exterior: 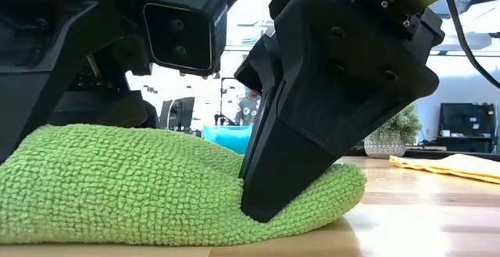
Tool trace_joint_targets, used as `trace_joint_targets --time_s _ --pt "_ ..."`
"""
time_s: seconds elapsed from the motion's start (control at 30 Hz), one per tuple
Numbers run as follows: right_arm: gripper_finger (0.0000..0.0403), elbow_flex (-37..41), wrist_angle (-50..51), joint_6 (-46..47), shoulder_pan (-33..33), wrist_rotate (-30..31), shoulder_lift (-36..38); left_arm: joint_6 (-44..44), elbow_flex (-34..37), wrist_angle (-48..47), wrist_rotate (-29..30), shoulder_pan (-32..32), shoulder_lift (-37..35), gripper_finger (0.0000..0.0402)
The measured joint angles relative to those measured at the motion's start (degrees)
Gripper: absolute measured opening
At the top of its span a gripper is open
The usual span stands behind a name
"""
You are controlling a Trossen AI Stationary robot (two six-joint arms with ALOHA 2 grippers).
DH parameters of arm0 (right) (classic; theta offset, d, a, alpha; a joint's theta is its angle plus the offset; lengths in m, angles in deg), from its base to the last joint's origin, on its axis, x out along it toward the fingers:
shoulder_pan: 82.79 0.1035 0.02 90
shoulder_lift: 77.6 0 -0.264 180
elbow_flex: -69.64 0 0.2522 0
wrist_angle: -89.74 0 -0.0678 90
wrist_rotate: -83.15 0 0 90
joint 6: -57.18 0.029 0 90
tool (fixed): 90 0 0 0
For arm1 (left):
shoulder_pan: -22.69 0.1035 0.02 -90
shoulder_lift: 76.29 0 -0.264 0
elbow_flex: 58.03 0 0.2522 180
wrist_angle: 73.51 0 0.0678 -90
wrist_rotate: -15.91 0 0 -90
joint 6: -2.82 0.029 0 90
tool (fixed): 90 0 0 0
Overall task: Roll microfiber towels into tight, uniform cylinder then place into a basket
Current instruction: Roll the green towel
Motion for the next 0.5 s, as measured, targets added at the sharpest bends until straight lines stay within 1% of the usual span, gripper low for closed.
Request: trace_joint_targets --time_s 0.13,0.23,0.33,0.5 --pt "0.0005 0.0 0.0 0.0 0.0 0.0 0.0 0.4 0.0 0.0 0.3 0.0 0.0 0.0106" --pt "0.0004 0.0 0.0 0.0 0.0 0.0 0.0 0.9 0.0 0.1 0.3 0.0 0.0 0.0116" --pt "0.0003 0.0 0.0 0.1 0.0 0.0 0.0 1.2 0.0 0.7 0.3 0.0 0.1 0.0136" --pt "0.0004 0.0 0.0 0.8 0.0 0.1 0.0 1.5 0.1 1.5 0.5 0.0 0.1 0.0178"
